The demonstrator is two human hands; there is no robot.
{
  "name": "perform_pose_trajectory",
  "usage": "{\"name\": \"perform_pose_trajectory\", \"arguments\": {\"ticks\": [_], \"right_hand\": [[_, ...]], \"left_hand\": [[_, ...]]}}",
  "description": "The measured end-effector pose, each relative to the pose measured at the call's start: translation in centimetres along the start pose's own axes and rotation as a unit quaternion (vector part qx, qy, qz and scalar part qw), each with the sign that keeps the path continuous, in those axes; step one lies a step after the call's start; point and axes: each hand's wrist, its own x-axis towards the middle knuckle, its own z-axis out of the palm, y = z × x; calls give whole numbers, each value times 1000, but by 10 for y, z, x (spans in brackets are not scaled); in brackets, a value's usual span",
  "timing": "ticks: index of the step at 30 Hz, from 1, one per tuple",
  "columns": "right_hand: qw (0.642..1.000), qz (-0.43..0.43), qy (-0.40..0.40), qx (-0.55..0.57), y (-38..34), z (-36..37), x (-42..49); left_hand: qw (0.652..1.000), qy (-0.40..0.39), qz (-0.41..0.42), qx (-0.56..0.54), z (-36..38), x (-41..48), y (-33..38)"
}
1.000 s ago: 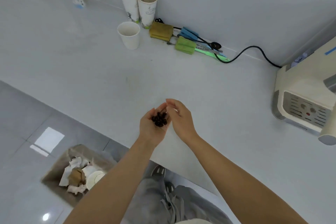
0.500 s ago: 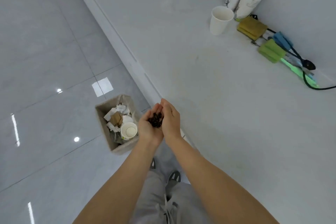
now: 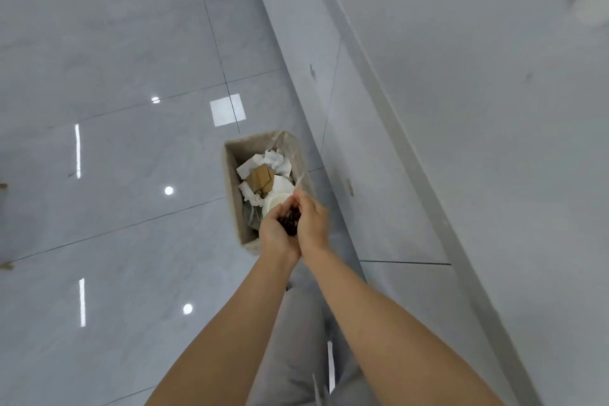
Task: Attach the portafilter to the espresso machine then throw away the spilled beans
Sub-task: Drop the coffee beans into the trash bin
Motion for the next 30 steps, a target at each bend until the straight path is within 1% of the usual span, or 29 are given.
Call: {"name": "perform_pose_trajectory", "arguments": {"ticks": [3,7,11,13,15,18,22,26,30], "right_hand": [[999,35,-1,2,37,12,44],[998,57,-1,-12,76,24,89],[995,72,15,-61,93,27,116],[994,82,1,-72,98,29,126],[993,93,-4,-73,103,30,135],[991,121,8,-59,109,32,143],[988,148,5,-46,108,31,145],[985,163,-2,-48,105,30,145],[984,170,-11,-47,96,28,139]], "left_hand": [[999,30,-6,12,-19,47,0],[998,49,-35,-7,-42,101,-2],[996,80,-33,32,-55,137,-2],[996,81,-39,25,-59,150,-2],[994,93,-37,37,-62,159,-1],[988,120,-35,91,-65,169,0],[987,117,-54,100,-65,171,2],[981,128,-50,137,-64,171,6],[980,122,-58,144,-63,165,10]]}}
